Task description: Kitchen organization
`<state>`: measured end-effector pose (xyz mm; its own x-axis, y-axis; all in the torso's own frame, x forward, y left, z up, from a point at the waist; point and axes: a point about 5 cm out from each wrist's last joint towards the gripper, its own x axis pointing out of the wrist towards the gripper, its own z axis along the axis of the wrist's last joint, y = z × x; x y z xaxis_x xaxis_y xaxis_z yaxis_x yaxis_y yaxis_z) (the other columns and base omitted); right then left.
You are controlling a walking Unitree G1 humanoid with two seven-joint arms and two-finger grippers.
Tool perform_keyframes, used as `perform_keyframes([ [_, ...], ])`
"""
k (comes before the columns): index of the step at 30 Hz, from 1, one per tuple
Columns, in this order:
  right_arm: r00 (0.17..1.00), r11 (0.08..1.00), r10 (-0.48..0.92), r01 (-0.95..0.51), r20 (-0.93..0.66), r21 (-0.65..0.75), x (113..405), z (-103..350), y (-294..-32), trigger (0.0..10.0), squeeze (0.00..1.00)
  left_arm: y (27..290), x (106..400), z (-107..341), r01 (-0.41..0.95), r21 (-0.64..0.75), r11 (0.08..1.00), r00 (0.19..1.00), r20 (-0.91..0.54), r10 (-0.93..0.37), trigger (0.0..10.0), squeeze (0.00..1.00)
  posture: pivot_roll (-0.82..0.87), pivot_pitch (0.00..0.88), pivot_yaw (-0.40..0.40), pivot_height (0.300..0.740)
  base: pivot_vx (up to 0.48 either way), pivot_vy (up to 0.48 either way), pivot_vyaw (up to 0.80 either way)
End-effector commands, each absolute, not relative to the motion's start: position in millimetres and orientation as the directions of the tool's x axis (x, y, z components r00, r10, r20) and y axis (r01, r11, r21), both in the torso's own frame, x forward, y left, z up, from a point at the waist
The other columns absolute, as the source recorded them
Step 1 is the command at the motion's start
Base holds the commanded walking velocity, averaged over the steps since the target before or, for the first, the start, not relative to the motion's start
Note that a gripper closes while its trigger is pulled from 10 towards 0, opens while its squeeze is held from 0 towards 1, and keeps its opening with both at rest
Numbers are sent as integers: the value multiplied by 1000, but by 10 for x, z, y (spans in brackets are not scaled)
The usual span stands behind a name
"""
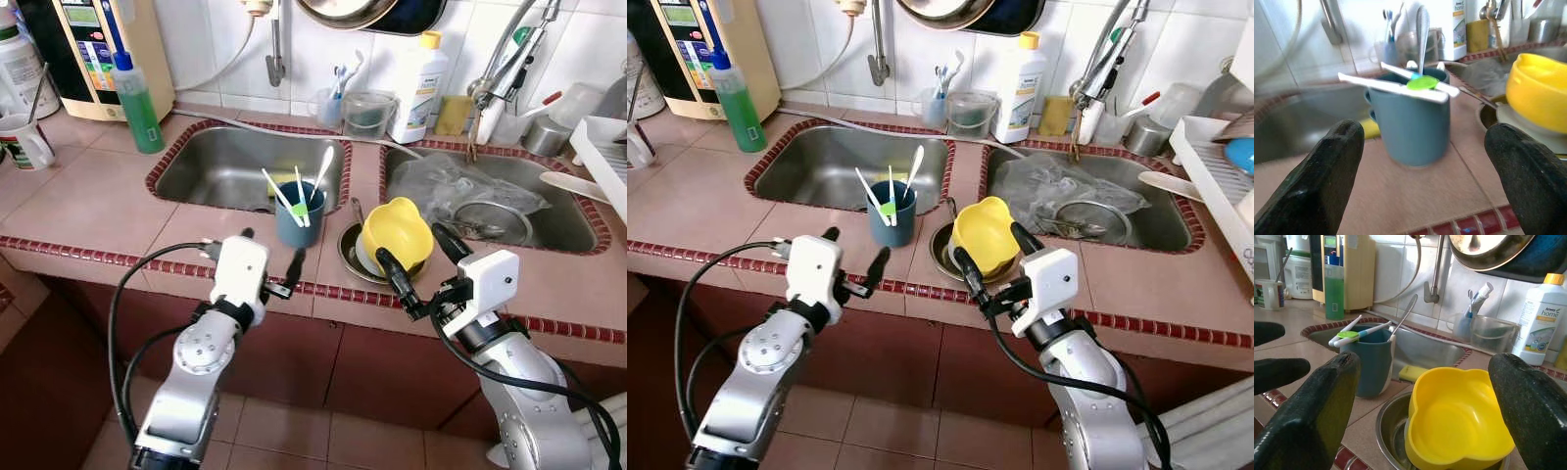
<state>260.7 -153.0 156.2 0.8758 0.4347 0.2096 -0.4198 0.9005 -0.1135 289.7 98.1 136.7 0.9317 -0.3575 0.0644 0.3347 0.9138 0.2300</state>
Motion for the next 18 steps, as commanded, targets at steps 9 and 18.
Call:
perform_keyframes([
  [9, 876, 907, 421, -405, 237, -115, 2599, 1660, -1563, 10000, 0, 821, 2960, 1389, 253, 531, 809, 906, 164, -391, 10000, 0, -52, 0, -6, 740, 0, 0, 0],
  [18, 879, 912, 411, -395, 243, -113, 2580, 1688, -1572, 10000, 0, 651, 3078, 1337, 164, 665, 729, 900, 201, -386, 10000, 0, -75, 4, 6, 740, 0, 0, 0],
])
